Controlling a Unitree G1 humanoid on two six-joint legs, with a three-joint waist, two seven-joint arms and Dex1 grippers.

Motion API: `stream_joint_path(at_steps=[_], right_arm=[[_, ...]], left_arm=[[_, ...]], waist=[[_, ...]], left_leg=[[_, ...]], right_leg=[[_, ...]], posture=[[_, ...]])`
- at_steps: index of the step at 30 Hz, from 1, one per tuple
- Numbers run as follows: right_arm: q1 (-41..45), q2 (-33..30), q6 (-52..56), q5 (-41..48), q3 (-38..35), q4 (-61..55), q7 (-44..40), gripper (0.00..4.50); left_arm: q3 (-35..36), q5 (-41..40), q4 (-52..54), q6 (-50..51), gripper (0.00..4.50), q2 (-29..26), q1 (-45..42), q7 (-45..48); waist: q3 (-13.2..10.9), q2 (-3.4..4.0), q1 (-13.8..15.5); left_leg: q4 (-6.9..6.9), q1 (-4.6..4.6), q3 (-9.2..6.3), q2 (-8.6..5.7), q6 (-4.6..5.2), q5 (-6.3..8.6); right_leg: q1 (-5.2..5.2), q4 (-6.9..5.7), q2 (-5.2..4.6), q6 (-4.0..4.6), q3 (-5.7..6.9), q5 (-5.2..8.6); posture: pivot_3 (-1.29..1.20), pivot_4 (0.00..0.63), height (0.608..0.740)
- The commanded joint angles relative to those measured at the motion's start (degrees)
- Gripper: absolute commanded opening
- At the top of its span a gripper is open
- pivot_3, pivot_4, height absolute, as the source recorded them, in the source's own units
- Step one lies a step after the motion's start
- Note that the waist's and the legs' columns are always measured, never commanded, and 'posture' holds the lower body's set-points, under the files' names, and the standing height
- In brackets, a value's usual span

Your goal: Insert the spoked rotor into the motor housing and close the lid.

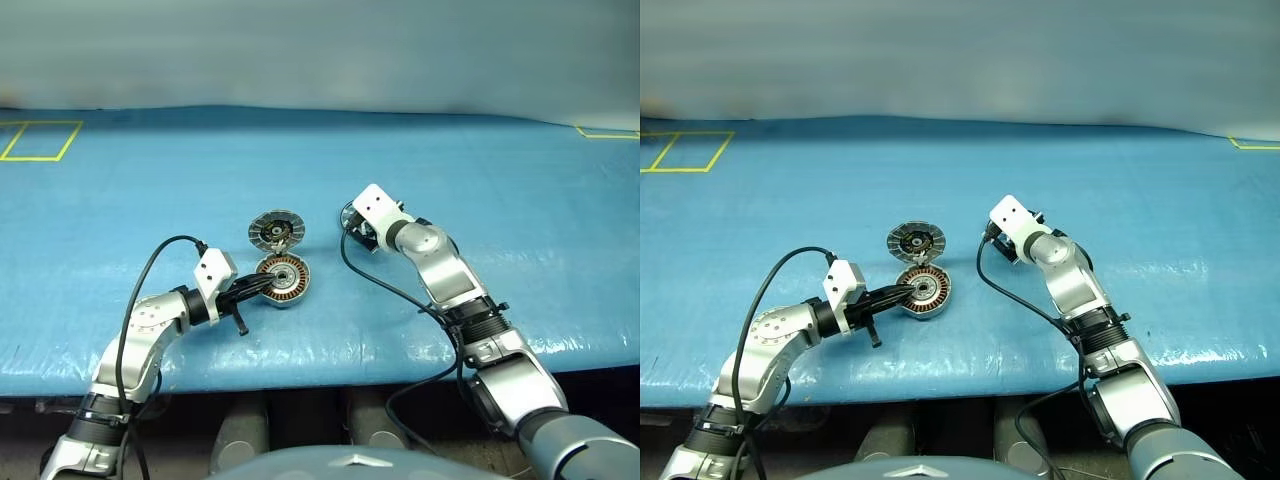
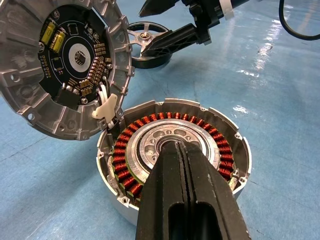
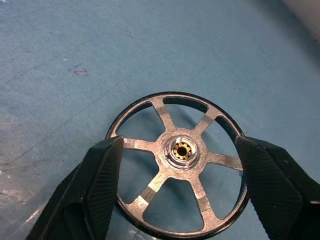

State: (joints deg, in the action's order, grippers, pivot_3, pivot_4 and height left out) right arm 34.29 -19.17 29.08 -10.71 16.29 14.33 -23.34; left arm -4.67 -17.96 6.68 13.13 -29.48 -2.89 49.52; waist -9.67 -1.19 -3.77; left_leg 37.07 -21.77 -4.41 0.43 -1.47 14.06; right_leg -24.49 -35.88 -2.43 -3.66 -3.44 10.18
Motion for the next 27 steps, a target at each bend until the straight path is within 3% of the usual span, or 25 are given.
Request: stream_joint_path(at_steps=[1,5,15,27], right_arm=[[-0.41,0.06,0.41,-0.32,-0.83,0.39,0.2,3.5],[-0.58,0.48,0.95,0.81,-1.88,0.01,-0.23,2.36],[-1.29,3.18,5.28,8.7,-8.3,-4.48,-2.67,2.36],[-1.47,1.76,5.83,7.36,-7.37,-5.63,-1.64,2.36]], left_arm=[[1.12,0.15,0.26,-1.34,0.0,-0.09,0.2,-0.3],[1.04,0.15,0.24,-1.36,0.0,-0.15,0.34,-0.39],[0.83,0.26,0.33,-1.22,0.0,-0.33,0.62,-0.53],[0.66,0.36,0.42,-1.09,0.0,-0.31,0.85,-0.63]], waist=[[0.0,0.0,0.0],[0.0,0.0,0.01],[0.0,0.0,-0.05],[-0.01,0.02,-0.1]], left_leg=[[0.0,0.0,0.0,0.0,0.0,0.0],[0.0,0.0,0.0,0.0,0.0,0.0],[-0.01,0.0,0.0,0.0,0.0,0.0],[-0.02,0.0,0.01,0.01,0.0,0.0]], right_leg=[[0.0,0.0,0.0,0.0,0.0,0.0],[0.0,0.0,0.0,0.0,0.0,0.0],[-0.01,0.0,0.0,0.0,0.0,0.0],[-0.03,0.0,0.01,0.0,0.0,0.0]], posture=[[0.0,0.15,0.74],[0.0,0.15,0.74],[0.0,0.15,0.74],[0.0,0.15,0.74]])
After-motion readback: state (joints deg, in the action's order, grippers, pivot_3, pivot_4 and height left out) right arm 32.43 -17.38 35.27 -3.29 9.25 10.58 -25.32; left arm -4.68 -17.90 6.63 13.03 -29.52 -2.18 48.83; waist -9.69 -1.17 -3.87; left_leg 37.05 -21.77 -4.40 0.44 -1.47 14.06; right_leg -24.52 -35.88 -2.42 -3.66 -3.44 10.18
